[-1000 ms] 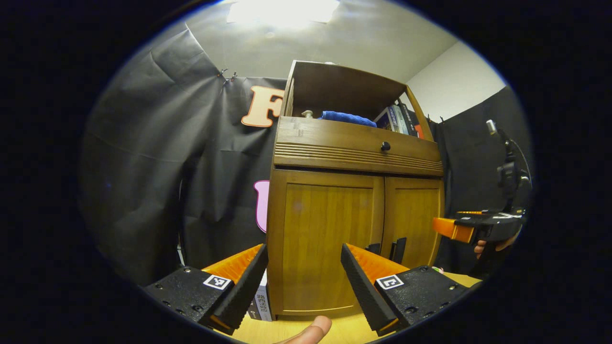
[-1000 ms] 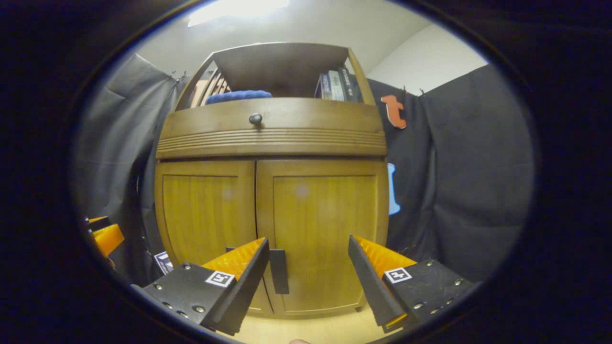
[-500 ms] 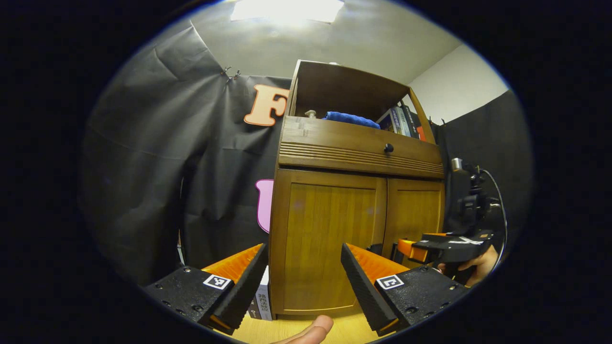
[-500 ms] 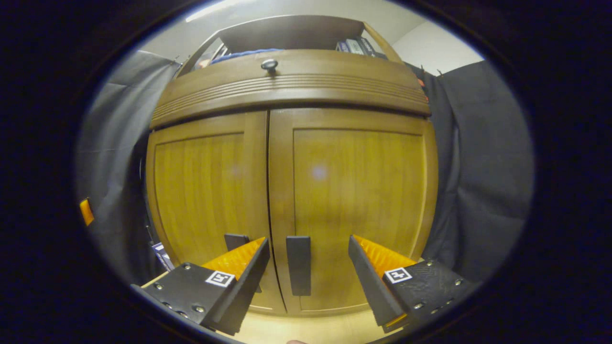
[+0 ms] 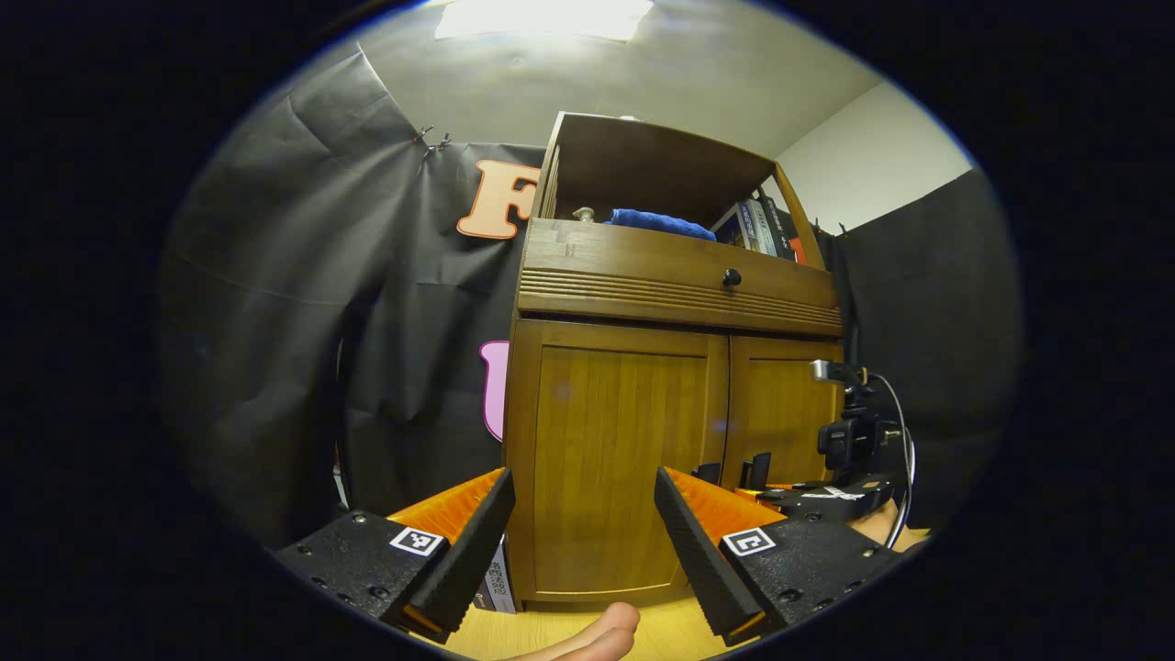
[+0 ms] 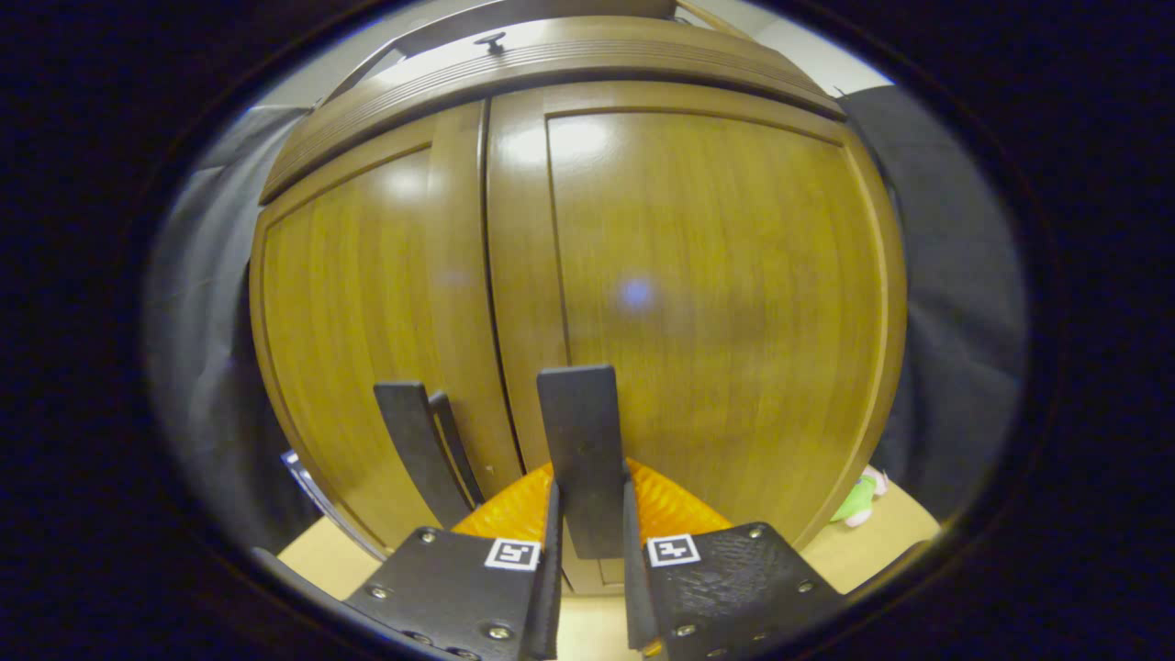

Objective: Open the right door of the double-door shoe cabinet with the right hand, and open the left door with the left hand.

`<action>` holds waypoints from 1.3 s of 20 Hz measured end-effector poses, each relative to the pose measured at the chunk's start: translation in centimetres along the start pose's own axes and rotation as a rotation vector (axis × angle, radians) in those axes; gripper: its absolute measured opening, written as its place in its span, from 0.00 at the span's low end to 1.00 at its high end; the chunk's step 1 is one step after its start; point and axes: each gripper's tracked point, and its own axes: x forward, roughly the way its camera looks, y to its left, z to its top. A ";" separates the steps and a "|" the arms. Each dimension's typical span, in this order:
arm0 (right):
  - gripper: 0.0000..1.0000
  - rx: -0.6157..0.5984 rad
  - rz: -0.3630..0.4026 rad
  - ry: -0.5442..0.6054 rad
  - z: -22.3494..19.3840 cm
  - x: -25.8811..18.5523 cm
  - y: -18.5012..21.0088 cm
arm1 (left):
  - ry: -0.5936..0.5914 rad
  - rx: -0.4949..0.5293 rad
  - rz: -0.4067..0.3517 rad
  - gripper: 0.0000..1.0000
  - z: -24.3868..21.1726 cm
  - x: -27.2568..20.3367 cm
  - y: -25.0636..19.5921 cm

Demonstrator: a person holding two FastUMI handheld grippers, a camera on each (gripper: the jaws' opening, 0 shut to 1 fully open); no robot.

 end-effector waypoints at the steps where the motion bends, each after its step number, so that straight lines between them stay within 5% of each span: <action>1: 0.29 -0.015 0.003 -0.008 0.0 -1.0 -0.3 | 0.000 0.006 -0.002 0.95 0.0 0.0 -0.1; 20: 0.28 -0.003 0.062 -0.030 0.1 -2.5 0.1 | 0.036 0.030 0.027 0.95 -1.6 0.9 -1.1; 26: 0.28 0.006 0.068 -0.032 0.4 -2.5 0.1 | 0.026 0.030 -0.018 0.91 -1.4 0.3 -2.1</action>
